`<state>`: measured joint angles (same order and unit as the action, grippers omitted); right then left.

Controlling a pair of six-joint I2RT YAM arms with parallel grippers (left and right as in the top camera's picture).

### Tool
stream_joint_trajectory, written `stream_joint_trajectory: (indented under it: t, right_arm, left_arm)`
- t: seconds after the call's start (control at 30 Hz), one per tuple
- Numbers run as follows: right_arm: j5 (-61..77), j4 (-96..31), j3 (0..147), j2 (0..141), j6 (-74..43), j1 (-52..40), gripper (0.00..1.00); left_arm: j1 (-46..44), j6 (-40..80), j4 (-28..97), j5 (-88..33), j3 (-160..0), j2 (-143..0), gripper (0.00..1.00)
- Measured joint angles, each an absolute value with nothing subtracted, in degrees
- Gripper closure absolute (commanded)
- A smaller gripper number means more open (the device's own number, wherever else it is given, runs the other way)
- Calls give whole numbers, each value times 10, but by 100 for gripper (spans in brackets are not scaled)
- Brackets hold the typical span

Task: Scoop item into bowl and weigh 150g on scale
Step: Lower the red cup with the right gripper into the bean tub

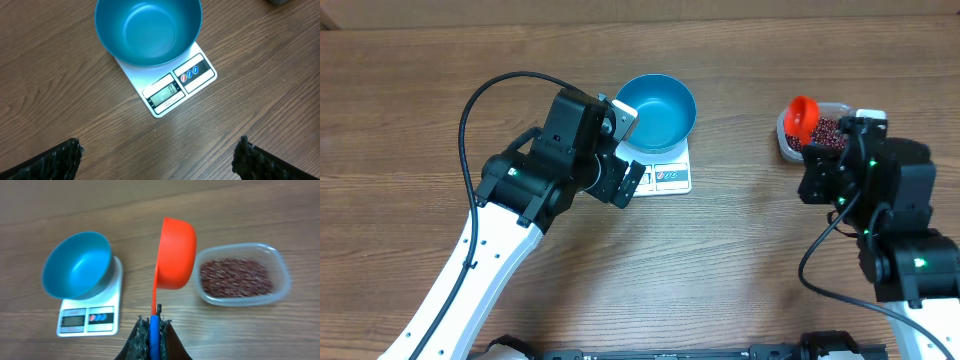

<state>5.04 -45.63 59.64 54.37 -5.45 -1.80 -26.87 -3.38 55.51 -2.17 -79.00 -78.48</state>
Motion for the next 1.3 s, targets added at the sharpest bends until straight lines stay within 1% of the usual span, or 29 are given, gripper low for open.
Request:
stream_joint_trajectory:
  t: [0.23, 0.4, 0.53, 0.63, 0.77, 1.0, 1.3]
  right_arm:
    - [39, -563, 725, 626, 3, 22, 97]
    - [3, -620, 846, 741, 47, 34, 97]
    - [-22, -640, 906, 836, 81, 35, 97]
    - [-56, -647, 912, 908, 105, 35, 97]
    - [-107, -652, 912, 967, 119, 36, 97]
    - [-154, -645, 912, 1003, 138, 37, 96]
    - [-170, -634, 912, 1055, 160, 37, 96]
  left_arm:
    - [-269, -33, 557, -22, -790, -785, 0]
    - [-269, -33, 557, -22, -790, -785, 0]
    - [-269, -33, 557, -22, -790, -785, 0]
    - [-269, -33, 557, -22, -790, -785, 0]
    - [-269, -33, 557, -22, -790, -785, 0]
    - [-269, -33, 557, -22, -790, -785, 1]
    - [-269, -33, 557, -22, -790, -785, 0]
